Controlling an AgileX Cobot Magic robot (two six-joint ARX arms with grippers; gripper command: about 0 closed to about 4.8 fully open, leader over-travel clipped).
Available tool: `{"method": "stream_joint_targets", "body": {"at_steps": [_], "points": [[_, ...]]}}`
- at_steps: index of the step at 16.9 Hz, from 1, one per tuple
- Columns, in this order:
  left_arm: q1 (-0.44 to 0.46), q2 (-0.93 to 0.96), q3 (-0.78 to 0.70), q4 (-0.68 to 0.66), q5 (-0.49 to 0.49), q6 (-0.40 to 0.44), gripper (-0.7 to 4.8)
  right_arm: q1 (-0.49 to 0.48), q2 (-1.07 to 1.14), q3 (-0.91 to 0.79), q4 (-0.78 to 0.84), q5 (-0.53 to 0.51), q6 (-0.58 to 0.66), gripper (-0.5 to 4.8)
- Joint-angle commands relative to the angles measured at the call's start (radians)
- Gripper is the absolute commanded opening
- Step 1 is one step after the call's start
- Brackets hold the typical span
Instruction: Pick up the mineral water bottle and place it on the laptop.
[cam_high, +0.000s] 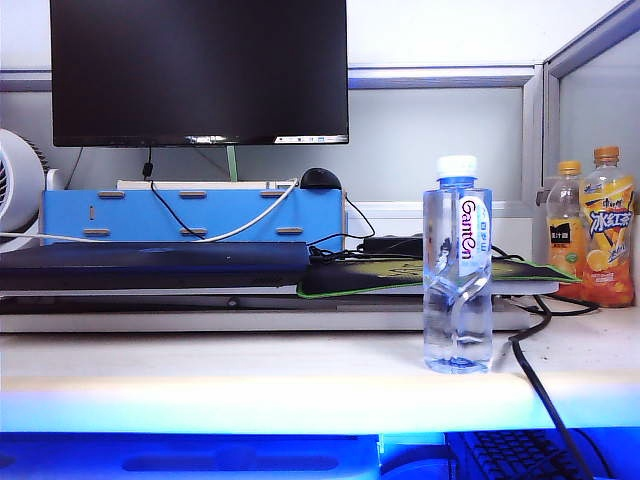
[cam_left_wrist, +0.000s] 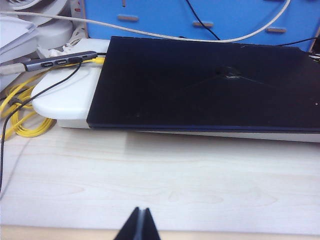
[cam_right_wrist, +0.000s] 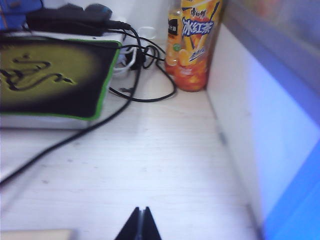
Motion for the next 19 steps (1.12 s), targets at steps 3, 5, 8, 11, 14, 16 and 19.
{"method": "stream_joint_targets", "body": {"at_steps": [3, 5, 8, 11, 14, 16, 19], "points": [[0.000, -0.002, 0.000, -0.002, 0.002, 0.001, -0.02, 0.001, 0.001, -0.002, 0.005, 0.009, -0.021, -0.06], [0.000, -0.002, 0.000, -0.002, 0.002, 0.002, -0.02, 0.001, 0.001, -0.002, 0.005, 0.009, -0.021, -0.06], [0.000, -0.002, 0.000, -0.002, 0.002, 0.001, -0.02, 0.001, 0.001, -0.002, 0.013, 0.001, -0.005, -0.06], [0.000, -0.002, 0.000, -0.002, 0.002, 0.002, -0.02, 0.002, 0.001, 0.002, 0.200, -0.152, 0.307, 0.00], [0.000, -0.002, 0.000, -0.002, 0.002, 0.002, -0.02, 0.006, 0.031, 0.086, 0.164, -0.360, 0.466, 0.00], [0.000, -0.002, 0.000, -0.002, 0.002, 0.001, -0.02, 0.006, 0.087, 0.122, 0.105, -0.451, 0.466, 0.00], [0.000, -0.002, 0.000, -0.002, 0.002, 0.002, -0.02, 0.025, 0.254, 0.228, 0.123, -0.621, 0.494, 0.00]]}}
